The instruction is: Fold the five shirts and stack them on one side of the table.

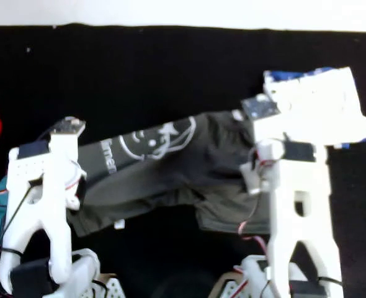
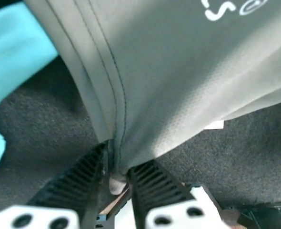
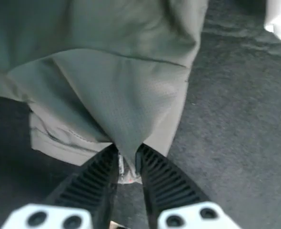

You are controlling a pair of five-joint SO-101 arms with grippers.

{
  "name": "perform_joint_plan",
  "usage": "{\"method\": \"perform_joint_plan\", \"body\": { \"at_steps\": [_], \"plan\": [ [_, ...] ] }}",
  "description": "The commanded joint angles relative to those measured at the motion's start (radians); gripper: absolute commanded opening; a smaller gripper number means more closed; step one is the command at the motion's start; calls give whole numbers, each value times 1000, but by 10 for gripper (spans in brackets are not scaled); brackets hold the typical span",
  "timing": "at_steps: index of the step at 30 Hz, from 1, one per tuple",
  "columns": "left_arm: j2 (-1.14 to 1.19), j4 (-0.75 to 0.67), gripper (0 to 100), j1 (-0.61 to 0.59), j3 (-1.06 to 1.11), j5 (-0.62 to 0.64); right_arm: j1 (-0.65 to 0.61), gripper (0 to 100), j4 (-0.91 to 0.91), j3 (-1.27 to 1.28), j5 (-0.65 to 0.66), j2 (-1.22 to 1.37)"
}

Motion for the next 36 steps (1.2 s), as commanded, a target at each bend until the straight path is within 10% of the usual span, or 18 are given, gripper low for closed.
{"method": "perform_joint_plan", "body": {
  "at_steps": [1, 11, 20, 25, 36],
  "plan": [
    [-25, -15, 9, -10, -4, -15, 62, 5, -8, 7, 66, -31],
    [-35, 68, 166, -18, -68, -37, -67, 196, 99, 41, 72, -44],
    [-28, 330, 147, -16, -553, -46, -76, 187, 99, -325, 66, -156],
    [68, 143, 0, 64, -558, 52, -99, 0, -159, -328, 11, 28],
    [757, -83, 9, 137, -723, 169, -200, 40, -424, -479, -126, 693]
  ]
}}
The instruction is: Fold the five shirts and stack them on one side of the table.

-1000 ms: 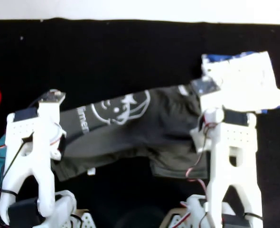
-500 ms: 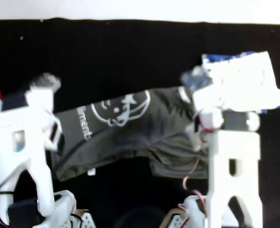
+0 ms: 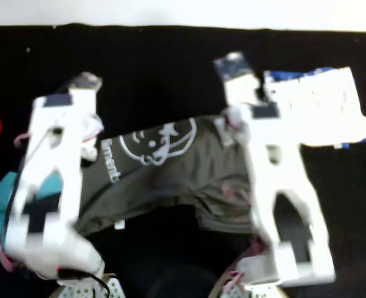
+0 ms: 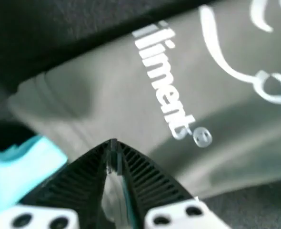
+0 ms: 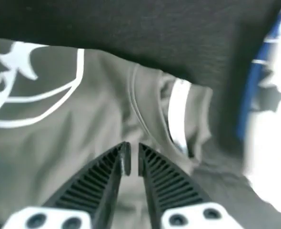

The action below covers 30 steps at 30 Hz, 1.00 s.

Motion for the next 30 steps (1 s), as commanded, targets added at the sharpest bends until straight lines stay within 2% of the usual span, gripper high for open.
{"method": "perform_joint_plan", "body": {
  "at_steps": [1, 5, 10, 13, 16, 22, 26, 30],
  "plan": [
    [220, 3, 9, -35, -177, 5, 7, 40, -33, -137, -17, 185],
    [495, 203, 9, -79, -489, -23, 79, 40, -33, -289, -17, 360],
    [799, 385, 9, -124, -1001, -18, 159, 40, -18, -483, -18, 492],
    [946, 471, 9, -125, -1276, -18, 165, 40, 87, -558, -18, 499],
    [1024, 485, 9, -128, -1437, 34, 154, 40, 229, -625, -18, 464],
    [960, 489, 9, -127, -1480, 89, 139, 40, 430, -682, -17, 286],
    [803, 489, 9, -124, -1357, 89, 128, 40, 489, -636, -12, 136],
    [570, 489, 9, -111, -1122, 83, 73, 40, 526, -472, 6, -21]
  ]
}}
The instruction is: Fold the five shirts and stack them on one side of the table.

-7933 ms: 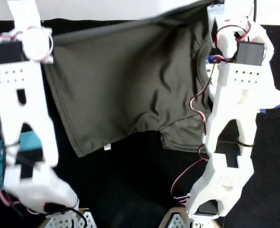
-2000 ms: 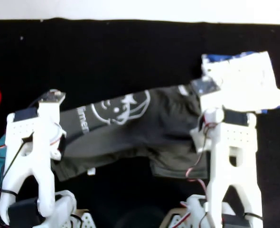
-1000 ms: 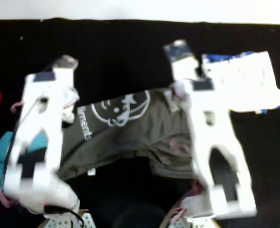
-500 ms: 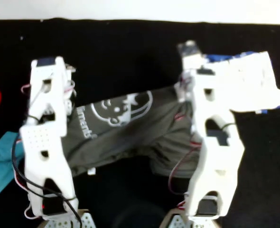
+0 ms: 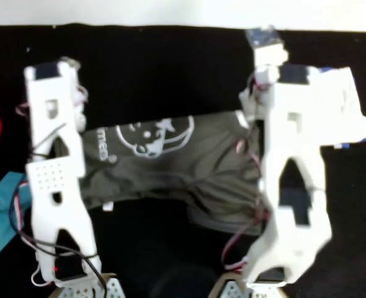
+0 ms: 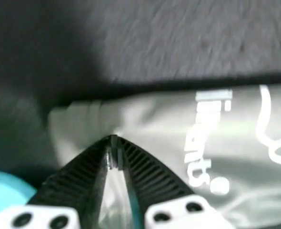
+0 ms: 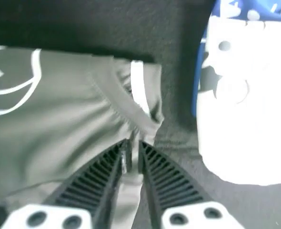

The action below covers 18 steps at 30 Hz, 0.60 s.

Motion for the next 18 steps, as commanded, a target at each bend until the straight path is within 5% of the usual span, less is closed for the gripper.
{"method": "perform_joint_plan", "body": {
  "at_steps": [1, 6, 18],
  "plan": [
    [-274, 3, 10, 13, 208, 0, -67, 40, 22, 147, 23, -188],
    [-591, -57, 10, 44, 610, -2, -142, 40, -90, 529, 26, -460],
    [-918, -661, 10, 42, 1544, 3, -341, 40, -542, 1342, 28, -742]
  ]
}}
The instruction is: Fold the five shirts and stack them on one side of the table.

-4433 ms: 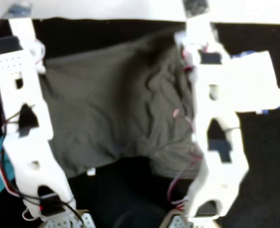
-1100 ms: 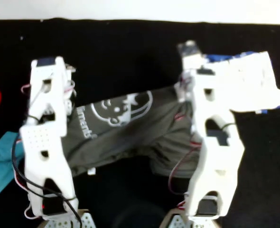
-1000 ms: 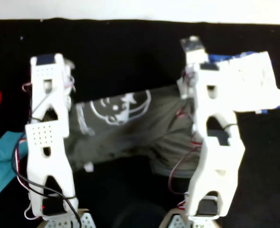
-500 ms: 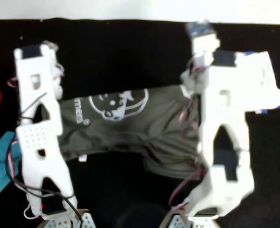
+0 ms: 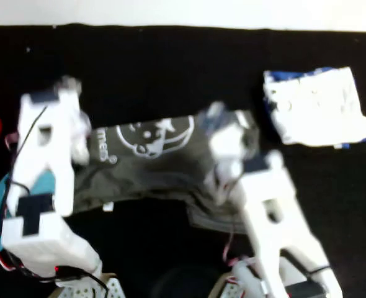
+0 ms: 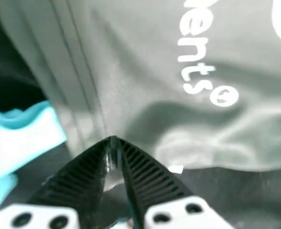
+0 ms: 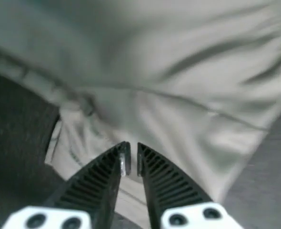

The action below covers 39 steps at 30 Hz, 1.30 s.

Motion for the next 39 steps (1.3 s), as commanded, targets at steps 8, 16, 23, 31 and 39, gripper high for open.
{"method": "perform_joint_plan", "body": {
  "at_steps": [8, 16, 23, 31, 39],
  "plan": [
    [-68, -368, 11, -21, 315, 5, -170, 40, -206, 191, 9, 19],
    [-68, -367, 11, -21, 315, 5, -262, 40, -74, 102, 8, -16],
    [-67, -367, 11, -21, 315, 5, -179, 87, 196, -13, 49, -211],
    [-67, -367, 11, -21, 315, 5, -150, 262, 199, 162, 295, -176],
    [-67, -367, 10, -21, 315, 5, -114, 260, 35, 231, 293, -41]
  ]
}}
